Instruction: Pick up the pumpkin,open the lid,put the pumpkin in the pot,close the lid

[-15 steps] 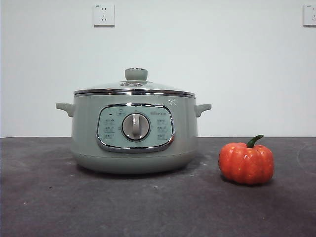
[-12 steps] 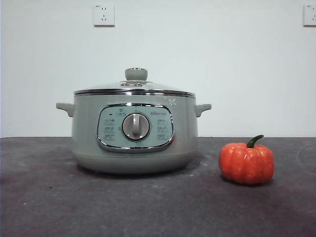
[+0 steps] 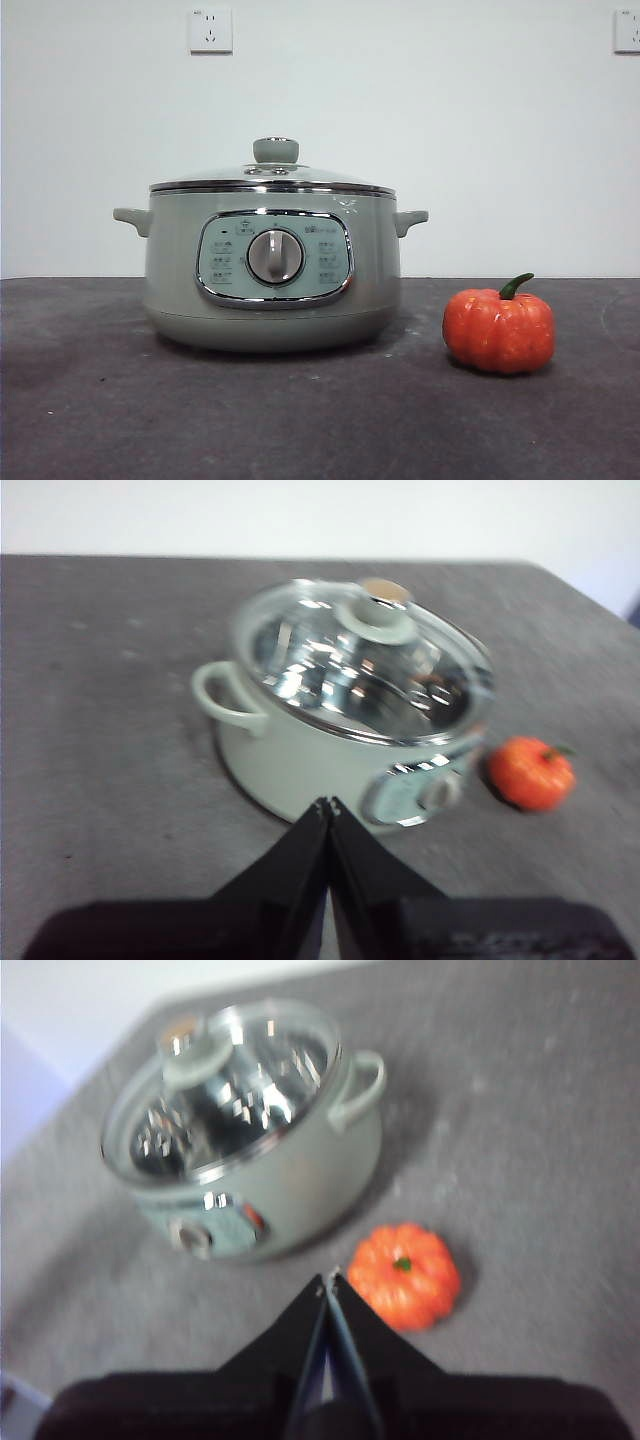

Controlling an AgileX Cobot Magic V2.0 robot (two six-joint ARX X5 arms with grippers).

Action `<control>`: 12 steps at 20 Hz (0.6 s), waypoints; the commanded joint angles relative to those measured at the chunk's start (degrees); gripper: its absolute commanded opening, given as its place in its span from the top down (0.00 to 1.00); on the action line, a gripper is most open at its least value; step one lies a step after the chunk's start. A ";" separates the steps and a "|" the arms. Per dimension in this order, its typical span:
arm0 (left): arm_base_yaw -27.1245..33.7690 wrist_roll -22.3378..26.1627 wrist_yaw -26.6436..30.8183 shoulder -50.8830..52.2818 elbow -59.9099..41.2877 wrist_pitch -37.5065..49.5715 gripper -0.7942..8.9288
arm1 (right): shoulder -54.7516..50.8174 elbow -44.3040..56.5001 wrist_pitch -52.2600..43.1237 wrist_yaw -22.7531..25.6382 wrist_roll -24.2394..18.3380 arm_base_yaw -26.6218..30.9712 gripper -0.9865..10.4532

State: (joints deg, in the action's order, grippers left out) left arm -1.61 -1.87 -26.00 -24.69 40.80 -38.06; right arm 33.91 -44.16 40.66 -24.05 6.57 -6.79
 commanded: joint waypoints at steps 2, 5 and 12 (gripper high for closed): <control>0.17 5.31 -4.15 -3.23 3.74 -3.02 0.93 | 5.33 -8.41 11.34 -0.04 -10.19 -0.20 0.92; 0.17 6.75 -7.65 -5.57 5.97 -5.77 0.93 | 8.35 -13.49 18.56 -0.04 -13.68 -0.20 0.92; 0.17 6.84 -11.54 -7.54 6.58 -6.62 0.92 | 9.70 -16.13 21.29 0.04 -14.58 -0.20 0.91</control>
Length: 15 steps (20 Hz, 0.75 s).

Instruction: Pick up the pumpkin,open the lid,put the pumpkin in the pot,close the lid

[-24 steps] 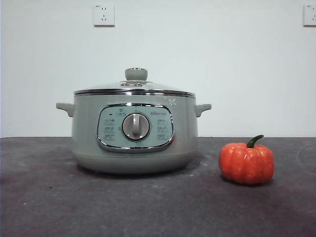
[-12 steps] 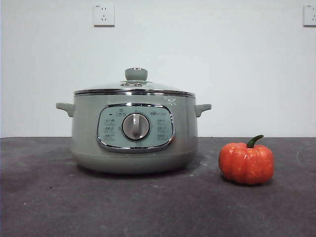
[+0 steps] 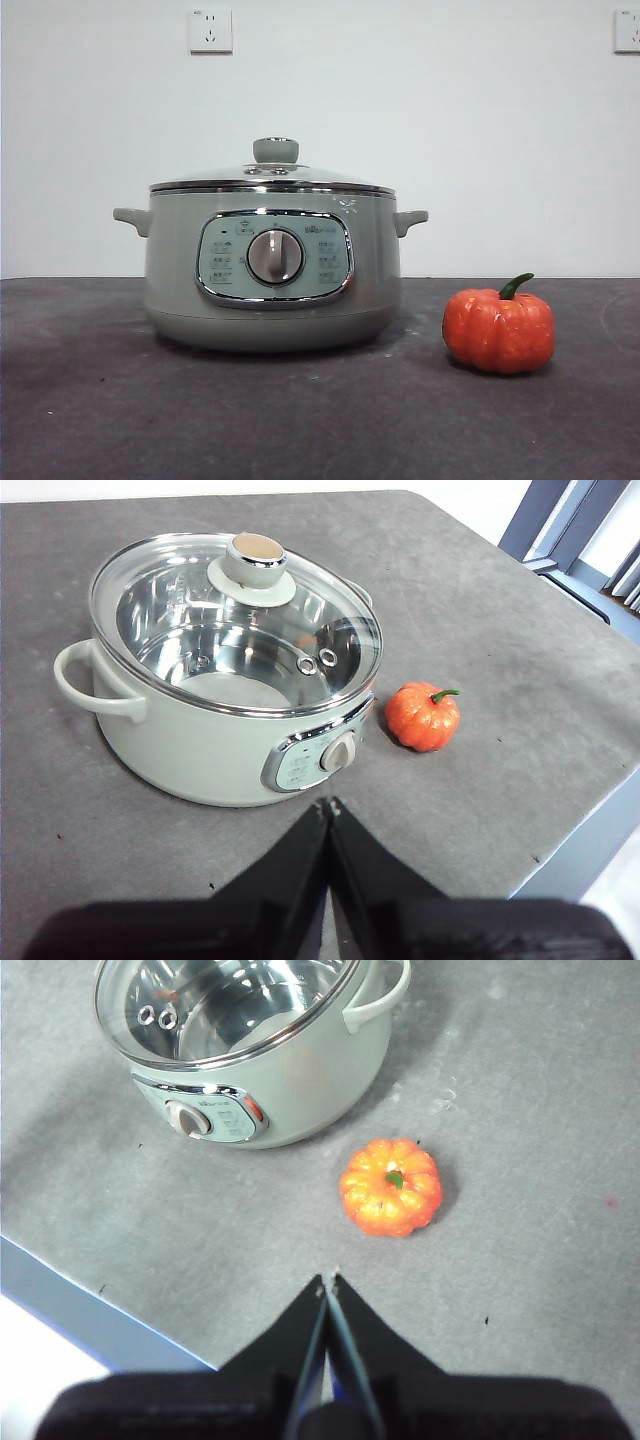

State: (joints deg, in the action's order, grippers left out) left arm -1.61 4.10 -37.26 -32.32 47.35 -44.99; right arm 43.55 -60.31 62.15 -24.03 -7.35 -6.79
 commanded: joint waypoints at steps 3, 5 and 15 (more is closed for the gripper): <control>0.17 0.87 -0.28 0.09 0.02 0.39 0.40 | 0.07 0.02 -0.90 -0.02 -0.44 -0.20 0.65; 0.17 0.87 -0.28 0.09 0.02 0.44 0.14 | 0.17 0.02 -1.62 -0.04 1.42 -0.20 0.30; 0.17 0.46 -0.33 0.09 0.04 0.50 0.14 | 5.29 0.02 -5.62 0.20 1.90 -2.29 0.28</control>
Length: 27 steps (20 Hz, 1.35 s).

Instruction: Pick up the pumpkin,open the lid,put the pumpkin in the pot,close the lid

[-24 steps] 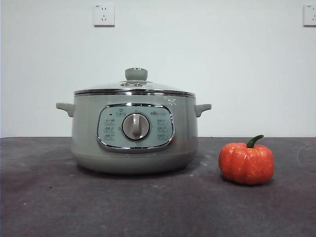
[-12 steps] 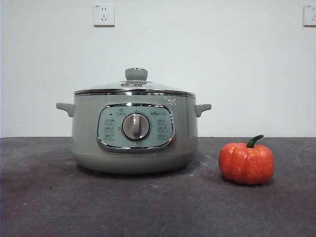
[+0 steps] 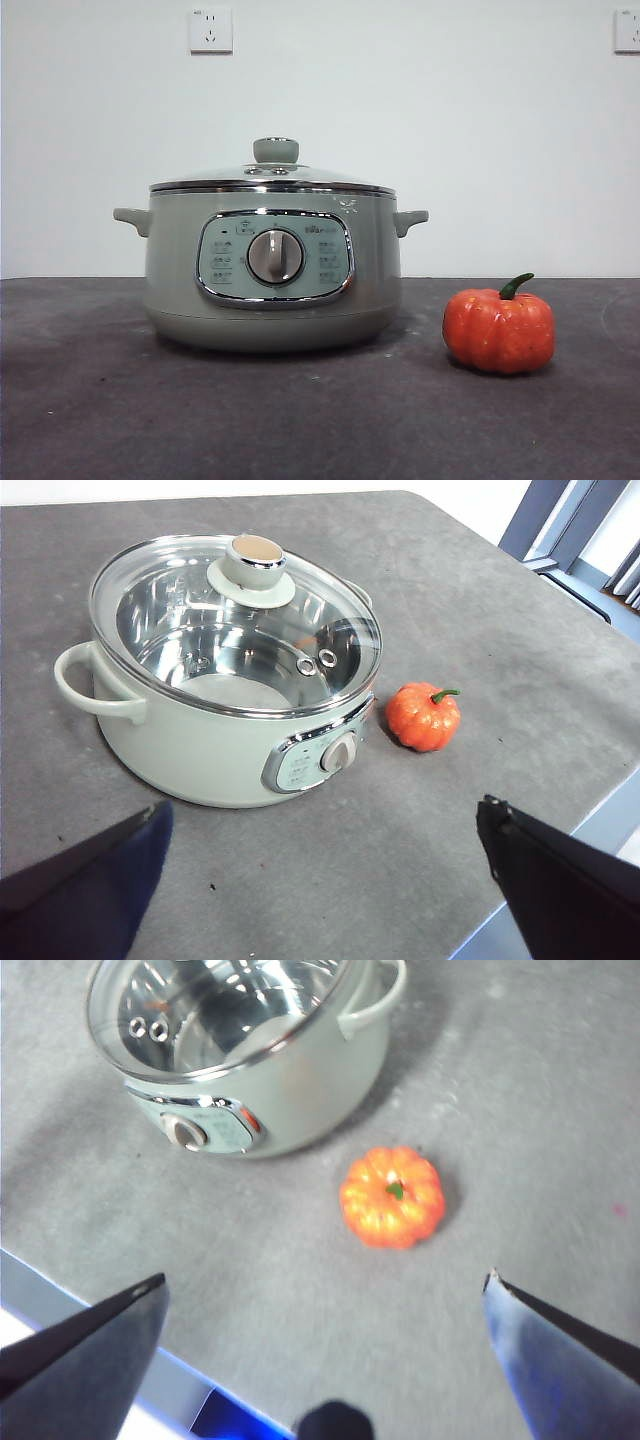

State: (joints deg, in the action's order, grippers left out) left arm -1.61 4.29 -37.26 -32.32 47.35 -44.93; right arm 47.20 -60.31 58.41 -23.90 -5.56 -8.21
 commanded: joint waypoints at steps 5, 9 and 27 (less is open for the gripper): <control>0.17 0.24 -0.35 0.09 0.04 0.68 0.14 | 12.31 0.02 -5.70 1.51 -1.66 -5.05 0.28; 0.17 0.24 -0.35 0.09 0.04 0.68 0.14 | 21.90 0.02 -8.33 6.12 -3.02 -8.07 0.28; 0.17 0.24 -0.33 0.09 0.04 0.68 0.14 | 46.99 0.02 -22.84 16.79 -3.06 -14.93 0.28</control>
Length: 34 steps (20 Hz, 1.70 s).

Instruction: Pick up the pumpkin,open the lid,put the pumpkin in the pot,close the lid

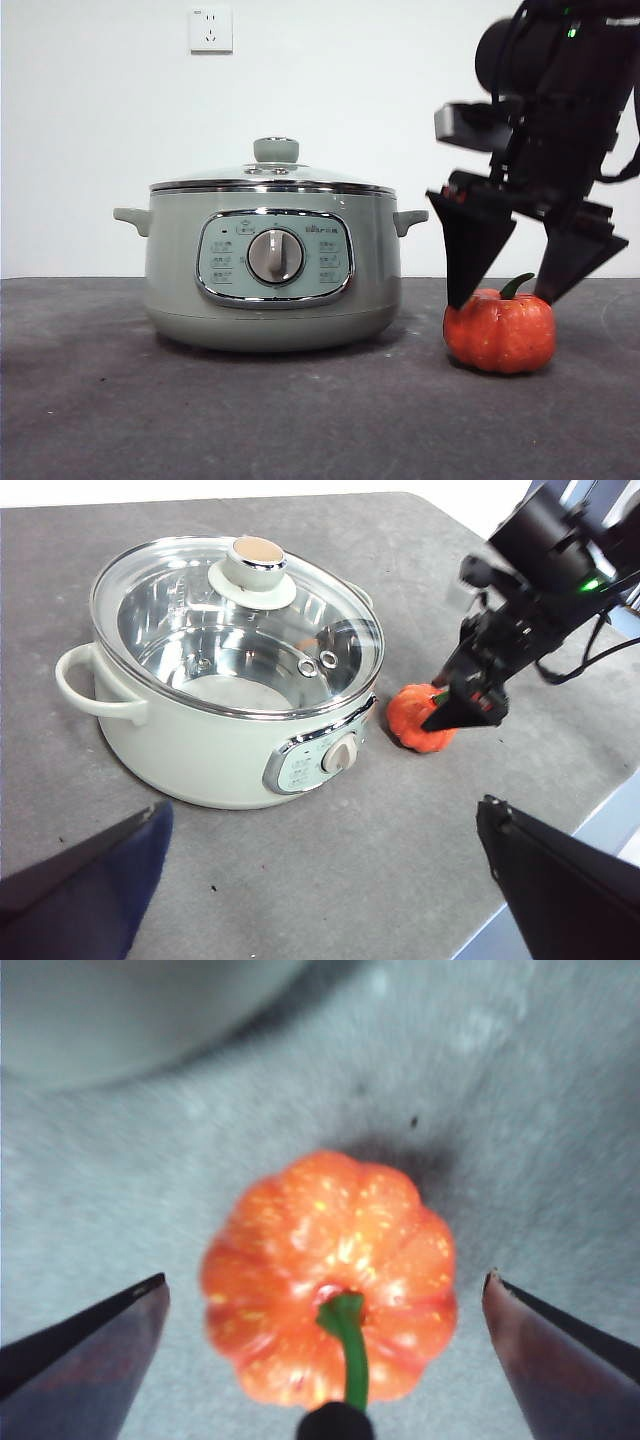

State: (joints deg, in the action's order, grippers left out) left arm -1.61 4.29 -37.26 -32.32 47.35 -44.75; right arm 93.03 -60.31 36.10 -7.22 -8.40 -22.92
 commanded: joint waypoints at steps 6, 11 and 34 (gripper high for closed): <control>0.17 0.24 -0.28 0.09 0.04 0.52 0.14 | 2.89 0.02 -1.29 -0.02 1.46 -0.57 0.73; 0.17 0.24 0.00 -0.20 0.04 0.63 0.14 | 1.88 0.02 -1.11 -0.26 2.99 -0.50 0.92; -20.04 0.81 17.09 -48.76 17.64 37.51 0.15 | -44.35 0.02 6.49 -0.28 8.13 -0.52 0.92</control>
State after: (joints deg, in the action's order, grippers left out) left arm -21.52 4.51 -20.27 -80.99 64.95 -7.73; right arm 48.69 -60.31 42.81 -7.46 -1.17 -23.29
